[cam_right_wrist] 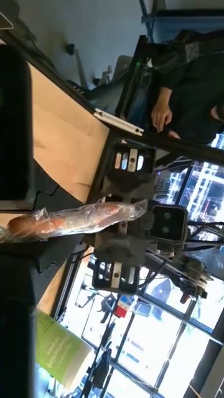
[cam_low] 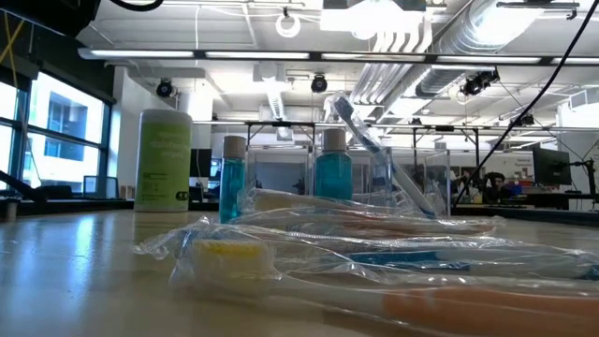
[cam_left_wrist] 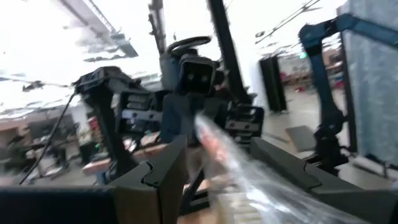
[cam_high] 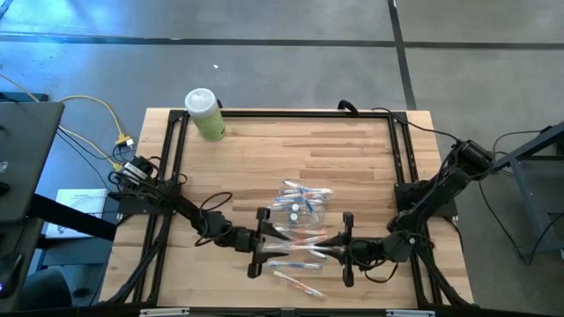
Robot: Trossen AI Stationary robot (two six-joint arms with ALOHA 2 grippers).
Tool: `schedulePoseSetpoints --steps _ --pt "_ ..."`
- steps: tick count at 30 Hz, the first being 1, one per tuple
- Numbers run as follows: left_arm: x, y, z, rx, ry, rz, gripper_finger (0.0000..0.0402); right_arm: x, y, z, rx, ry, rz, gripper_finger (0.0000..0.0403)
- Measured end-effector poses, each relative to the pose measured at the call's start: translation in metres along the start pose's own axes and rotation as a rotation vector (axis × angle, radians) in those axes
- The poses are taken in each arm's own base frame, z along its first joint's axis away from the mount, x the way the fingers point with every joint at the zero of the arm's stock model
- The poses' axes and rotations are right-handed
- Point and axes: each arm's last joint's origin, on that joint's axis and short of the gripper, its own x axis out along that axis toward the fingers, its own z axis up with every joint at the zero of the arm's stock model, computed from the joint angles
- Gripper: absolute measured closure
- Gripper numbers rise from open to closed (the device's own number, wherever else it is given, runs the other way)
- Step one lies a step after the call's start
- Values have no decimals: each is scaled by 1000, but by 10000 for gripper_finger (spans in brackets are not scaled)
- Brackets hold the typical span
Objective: Pick & Place toothbrushing station
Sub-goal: Put the orange toothbrush into the transparent organizer
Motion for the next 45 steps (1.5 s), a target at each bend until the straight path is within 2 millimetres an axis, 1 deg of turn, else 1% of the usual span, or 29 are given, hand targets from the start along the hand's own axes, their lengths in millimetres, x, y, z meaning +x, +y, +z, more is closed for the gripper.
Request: schedulePoseSetpoints --steps 6,10,13,18,25,27,29,32,37,39,45 --pt "0 0 2 -3 -28 -23 232 1 -2 1 -8 -11 -7 387" --pt "0 0 2 -4 -28 -23 232 0 -3 6 -31 -52 -16 387" --pt "0 0 2 -3 -30 -24 232 -4 1 11 -55 -84 -7 387" --pt "0 2 8 -20 -84 -6 232 -7 4 17 -68 -169 79 387" --pt "-1 4 15 -31 -155 16 233 -3 -9 27 -81 -260 1 387" --pt "-1 5 16 -11 -178 7 233 0 -13 28 -78 -272 -21 387" --pt "-2 6 19 8 -213 1 233 3 -17 27 -74 -279 -34 387" --pt "-1 6 20 36 -221 5 233 10 -22 23 -69 -275 -49 387" --pt "3 10 23 39 -237 18 233 19 -24 16 -71 -267 -55 387" --pt "5 11 24 31 -241 22 233 21 -22 13 -78 -259 -50 387" --pt "7 11 26 40 -252 27 233 21 -22 14 -78 -263 -51 387"
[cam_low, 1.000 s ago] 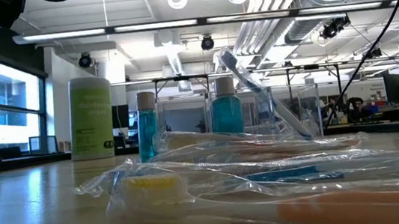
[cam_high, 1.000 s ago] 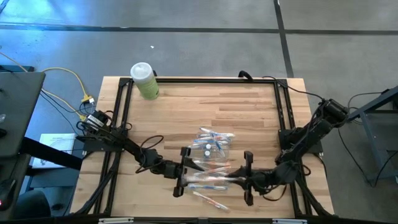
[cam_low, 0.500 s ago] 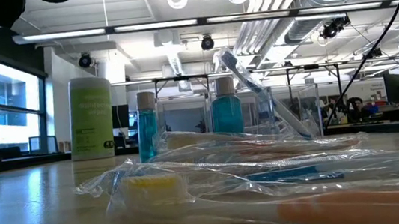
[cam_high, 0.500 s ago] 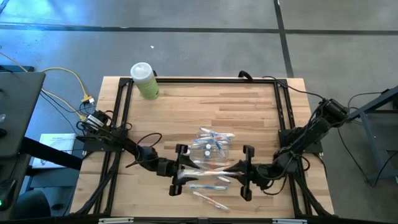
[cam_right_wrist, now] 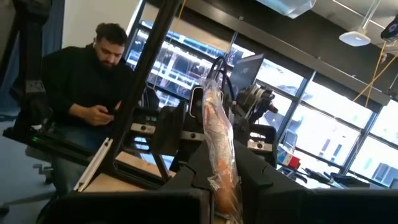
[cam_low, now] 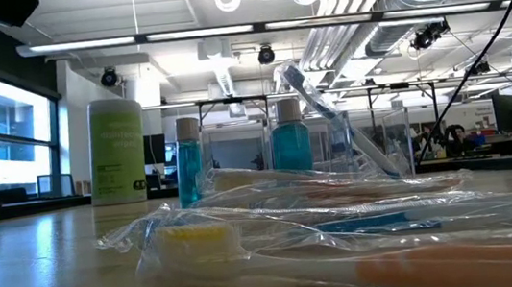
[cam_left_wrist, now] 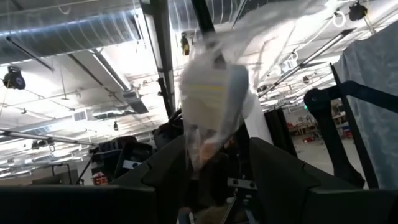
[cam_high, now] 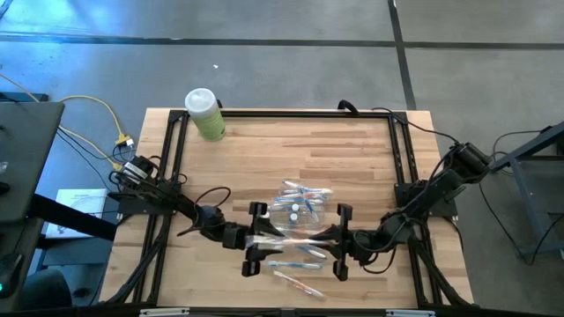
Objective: Pick & Place toothbrushing station
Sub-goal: Put the orange toothbrush into the transparent organizer
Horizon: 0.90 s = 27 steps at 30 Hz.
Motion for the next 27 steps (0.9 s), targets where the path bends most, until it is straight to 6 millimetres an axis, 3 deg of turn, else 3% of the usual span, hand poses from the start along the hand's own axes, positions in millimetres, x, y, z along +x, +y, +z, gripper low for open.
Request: schedulePoseSetpoints --steps 10,23,27 --pt "4 0 2 42 -14 8 246 0 1 -1 11 14 9 387" --pt "3 0 3 36 -8 18 384 0 2 -4 1 39 11 385" --pt "3 -1 3 22 -1 24 391 -1 3 -5 -9 53 22 357"
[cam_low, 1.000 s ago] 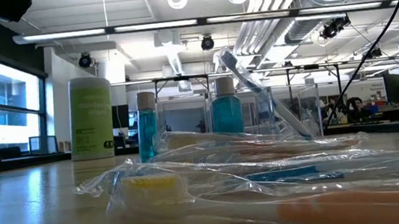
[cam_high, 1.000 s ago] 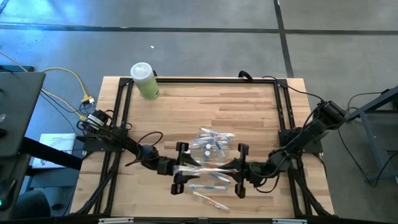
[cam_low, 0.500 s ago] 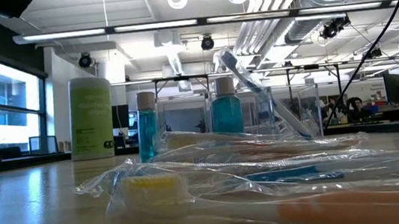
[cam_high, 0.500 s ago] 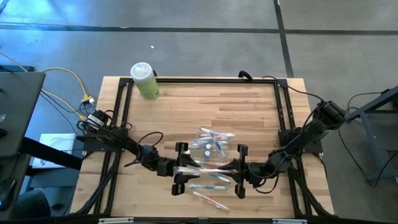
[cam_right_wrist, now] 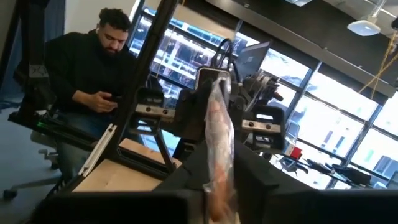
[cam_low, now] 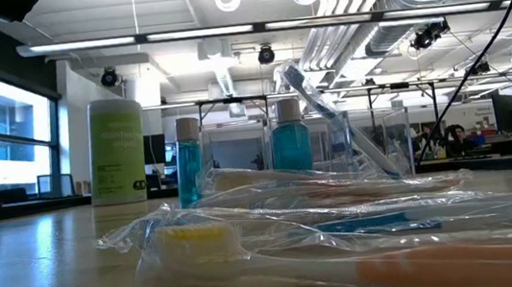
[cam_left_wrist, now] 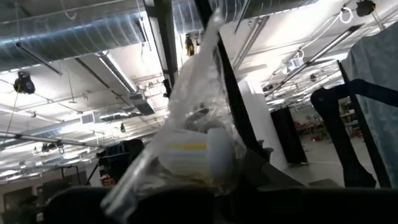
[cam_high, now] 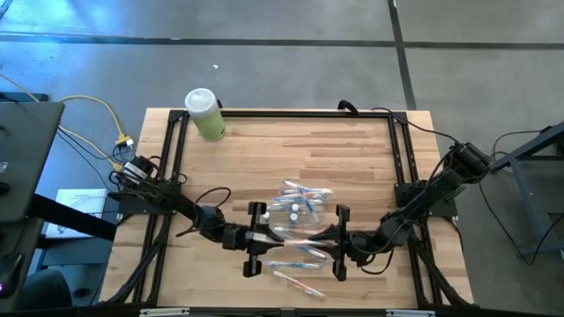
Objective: Pick & Place toothbrushing station
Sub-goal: Put the orange toothbrush into the transparent organizer
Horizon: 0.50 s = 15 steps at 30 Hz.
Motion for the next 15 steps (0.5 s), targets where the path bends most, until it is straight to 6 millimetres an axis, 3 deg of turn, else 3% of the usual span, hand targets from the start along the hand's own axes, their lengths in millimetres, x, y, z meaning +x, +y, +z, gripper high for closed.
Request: schedulePoseSetpoints --steps 11,15 --pt "-4 -9 4 -40 86 140 394 -19 14 9 -51 120 -155 210" --pt "-4 -10 9 -25 223 212 394 -32 22 14 -107 201 -235 164"
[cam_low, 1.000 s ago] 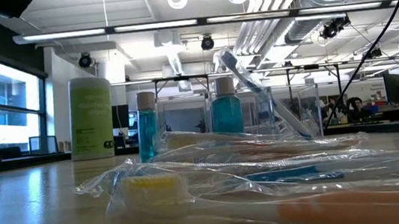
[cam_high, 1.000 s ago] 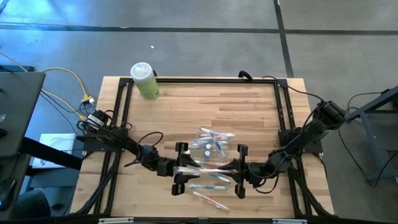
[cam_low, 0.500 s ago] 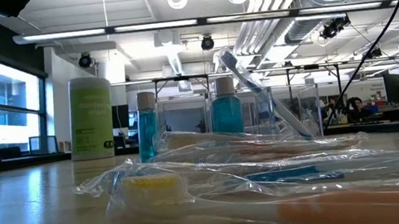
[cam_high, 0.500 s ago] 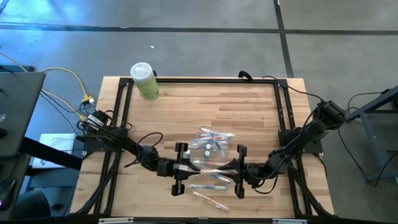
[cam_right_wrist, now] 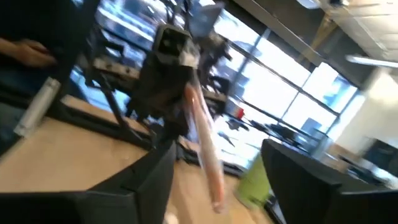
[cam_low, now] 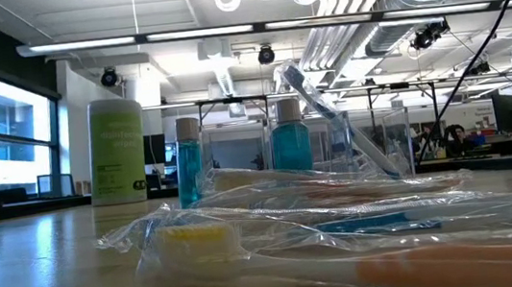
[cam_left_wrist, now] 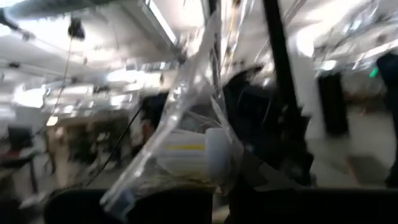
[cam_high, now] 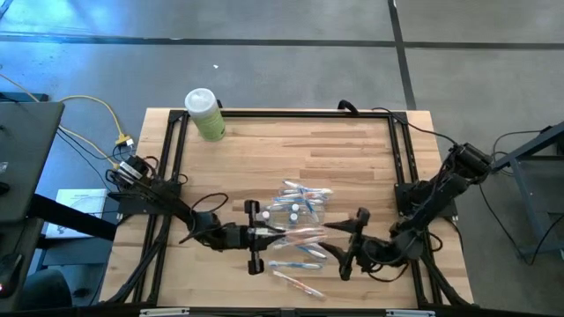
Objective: Pick & Place toothbrushing station
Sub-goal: Put the orange toothbrush into the transparent organizer
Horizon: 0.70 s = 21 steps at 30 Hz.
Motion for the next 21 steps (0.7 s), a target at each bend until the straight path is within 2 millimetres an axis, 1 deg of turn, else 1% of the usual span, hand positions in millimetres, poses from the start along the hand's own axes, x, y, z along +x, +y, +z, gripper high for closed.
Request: schedulePoseSetpoints --steps 3,5,8,10,12,14,16,18,21 --pt "1 3 11 0 147 -16 394 -13 4 1 -23 58 -44 145" --pt "4 8 23 -53 254 -30 394 -20 7 2 -46 91 -62 139" --pt "8 22 43 -151 438 -27 394 -31 11 1 -67 125 -74 137" --pt "9 32 51 -198 558 5 394 -36 14 -1 -83 140 -72 138" --pt "11 43 57 -225 639 47 394 -39 17 -3 -89 152 -70 139" --pt "13 51 57 -229 696 85 394 -41 18 -5 -87 159 -66 139" --pt "15 60 50 -249 738 106 394 -41 19 -8 -93 165 -63 139" --pt "19 68 39 -282 786 123 394 -39 20 -9 -89 170 -67 139" --pt "21 78 18 -293 867 195 394 -37 19 -11 -93 176 -74 140"
